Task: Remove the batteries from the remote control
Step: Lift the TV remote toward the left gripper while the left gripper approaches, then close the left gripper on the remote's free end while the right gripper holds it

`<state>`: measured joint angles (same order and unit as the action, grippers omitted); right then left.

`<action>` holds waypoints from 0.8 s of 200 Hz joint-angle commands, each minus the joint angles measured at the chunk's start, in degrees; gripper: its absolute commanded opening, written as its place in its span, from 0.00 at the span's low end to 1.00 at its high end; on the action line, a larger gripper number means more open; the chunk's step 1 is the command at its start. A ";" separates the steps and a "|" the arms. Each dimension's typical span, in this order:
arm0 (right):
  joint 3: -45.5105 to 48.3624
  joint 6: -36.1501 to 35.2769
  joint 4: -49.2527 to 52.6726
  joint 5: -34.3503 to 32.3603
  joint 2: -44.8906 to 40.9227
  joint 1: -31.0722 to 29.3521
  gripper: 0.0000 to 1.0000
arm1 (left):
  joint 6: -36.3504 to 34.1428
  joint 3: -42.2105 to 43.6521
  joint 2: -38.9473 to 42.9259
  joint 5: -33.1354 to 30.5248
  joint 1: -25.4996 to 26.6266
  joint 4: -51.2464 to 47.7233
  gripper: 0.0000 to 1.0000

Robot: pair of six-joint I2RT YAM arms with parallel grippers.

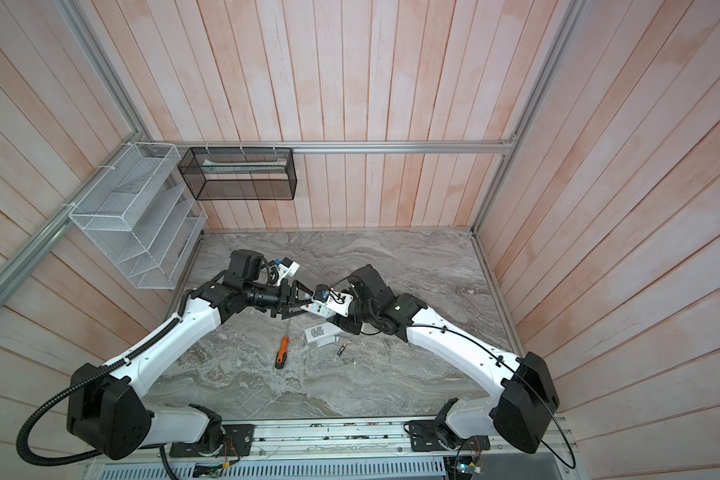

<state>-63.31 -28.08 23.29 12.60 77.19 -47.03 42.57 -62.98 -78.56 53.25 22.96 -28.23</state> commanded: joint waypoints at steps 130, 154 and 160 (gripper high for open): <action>-3.92 3.97 -2.01 -4.11 -0.71 -0.70 0.66 | -7.02 -5.27 -2.82 -2.34 0.42 -5.52 0.17; -3.45 7.75 -2.69 -7.33 -4.40 -0.69 0.92 | -9.20 -7.87 -4.15 -3.29 0.17 -6.95 0.17; -3.23 9.04 -3.02 -8.13 -5.58 -0.70 0.98 | -9.34 -8.19 -4.44 -3.24 -0.05 -6.88 0.17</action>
<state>-65.21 -23.94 22.20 8.67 76.36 -47.29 36.53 -68.18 -82.19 50.30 23.07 -33.34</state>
